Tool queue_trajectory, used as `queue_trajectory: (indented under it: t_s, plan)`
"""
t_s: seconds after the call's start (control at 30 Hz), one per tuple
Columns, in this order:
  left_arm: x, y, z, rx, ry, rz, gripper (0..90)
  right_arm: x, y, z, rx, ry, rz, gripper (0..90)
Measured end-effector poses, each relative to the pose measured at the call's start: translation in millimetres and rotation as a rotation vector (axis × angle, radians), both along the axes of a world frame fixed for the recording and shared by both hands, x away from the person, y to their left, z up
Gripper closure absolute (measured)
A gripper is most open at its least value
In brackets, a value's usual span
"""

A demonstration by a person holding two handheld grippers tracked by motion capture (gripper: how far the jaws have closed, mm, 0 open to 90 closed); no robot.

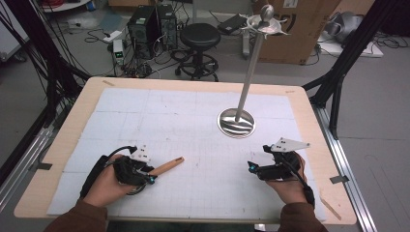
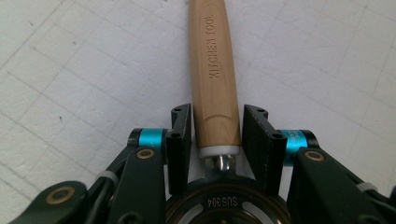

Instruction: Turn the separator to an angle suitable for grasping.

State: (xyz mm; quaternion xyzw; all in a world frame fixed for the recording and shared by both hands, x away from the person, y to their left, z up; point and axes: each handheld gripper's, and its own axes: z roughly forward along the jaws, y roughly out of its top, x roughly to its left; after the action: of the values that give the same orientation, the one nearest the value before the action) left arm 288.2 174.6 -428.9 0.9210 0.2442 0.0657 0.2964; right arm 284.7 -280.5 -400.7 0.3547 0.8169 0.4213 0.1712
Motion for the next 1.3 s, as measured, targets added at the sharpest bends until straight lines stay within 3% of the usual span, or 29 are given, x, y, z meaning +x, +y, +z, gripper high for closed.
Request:
queue_trajectory:
  t_s: [0.23, 0.5, 0.83, 1.23, 1.3]
  plan:
    - [-1.0, -5.2, 2.9, 0.052, 0.001, 0.005, 63.6, 0.1, -0.3, -0.5, -0.004, 0.003, 0.003, 14.3]
    - [1.5, -6.0, 3.3, 0.059, 0.026, 0.01, 66.1, 0.3, -0.9, -2.3, -0.01, 0.01, 0.002, 14.3]
    - [0.7, -6.8, 4.3, 0.071, 0.014, -0.008, 68.9, -0.2, -0.6, -2.2, -0.014, 0.007, 0.003, 14.3]
    - [-1.8, 2.1, 14.3, -0.068, -0.015, -0.018, 69.0, 0.1, -0.9, -2.5, -0.01, 0.009, 0.005, 14.3]
    - [-2.7, 3.8, 17.4, -0.111, -0.025, -0.017, 69.2, 0.0, -0.7, -2.4, -0.012, 0.007, 0.006, 14.3]
